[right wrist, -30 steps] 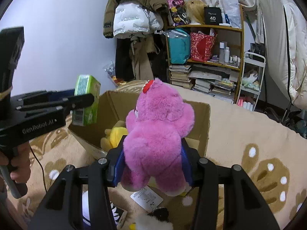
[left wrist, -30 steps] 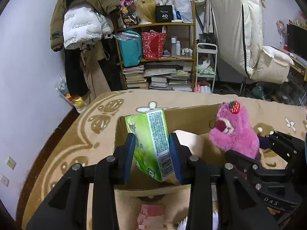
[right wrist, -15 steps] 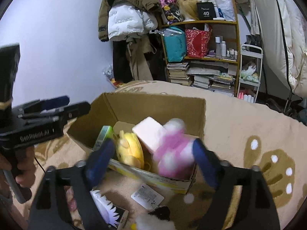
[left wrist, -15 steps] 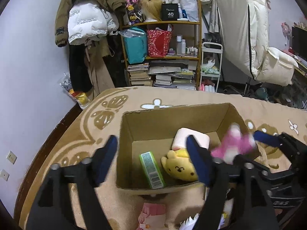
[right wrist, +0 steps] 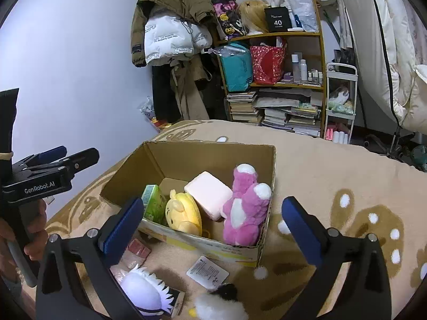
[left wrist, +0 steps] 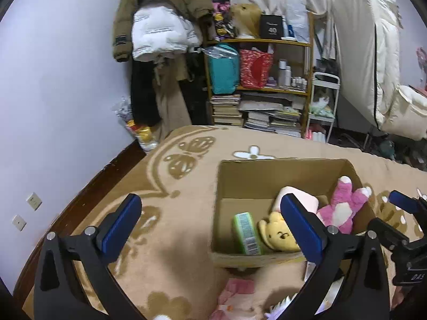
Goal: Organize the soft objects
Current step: 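Withdraw both open grippers from the box toward the remaining toys, then close the left gripper on the pink packet while the right gripper closes on the white-haired doll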
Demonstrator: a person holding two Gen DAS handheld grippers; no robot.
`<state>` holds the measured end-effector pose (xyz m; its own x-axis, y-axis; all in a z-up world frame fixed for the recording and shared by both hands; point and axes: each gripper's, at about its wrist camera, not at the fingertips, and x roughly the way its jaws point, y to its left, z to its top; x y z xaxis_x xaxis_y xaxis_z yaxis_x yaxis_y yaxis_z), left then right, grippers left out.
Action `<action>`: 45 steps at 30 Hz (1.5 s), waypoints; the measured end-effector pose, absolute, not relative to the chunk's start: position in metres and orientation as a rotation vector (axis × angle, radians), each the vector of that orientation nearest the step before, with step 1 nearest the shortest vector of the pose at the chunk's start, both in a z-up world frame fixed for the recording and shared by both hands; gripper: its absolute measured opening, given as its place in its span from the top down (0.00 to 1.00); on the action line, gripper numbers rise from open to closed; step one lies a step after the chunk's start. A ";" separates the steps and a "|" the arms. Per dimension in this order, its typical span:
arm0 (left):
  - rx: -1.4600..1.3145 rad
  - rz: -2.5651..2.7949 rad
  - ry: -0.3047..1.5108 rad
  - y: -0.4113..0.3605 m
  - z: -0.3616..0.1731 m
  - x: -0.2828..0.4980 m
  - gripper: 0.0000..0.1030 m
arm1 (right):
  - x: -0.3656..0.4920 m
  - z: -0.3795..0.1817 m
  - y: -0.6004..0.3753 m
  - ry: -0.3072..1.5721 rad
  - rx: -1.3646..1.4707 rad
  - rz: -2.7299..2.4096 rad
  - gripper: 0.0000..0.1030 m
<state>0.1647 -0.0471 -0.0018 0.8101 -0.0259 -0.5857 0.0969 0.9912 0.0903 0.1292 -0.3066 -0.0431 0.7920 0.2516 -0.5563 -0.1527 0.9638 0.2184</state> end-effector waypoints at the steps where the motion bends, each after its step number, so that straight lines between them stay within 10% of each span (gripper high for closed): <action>1: 0.114 -0.061 0.627 -0.044 0.000 0.163 0.00 | 0.127 -0.041 -0.305 0.618 0.162 0.213 0.00; 45: 0.077 -0.085 1.032 -0.011 -0.064 0.113 0.00 | 0.066 -0.105 -0.233 0.819 0.082 0.281 0.00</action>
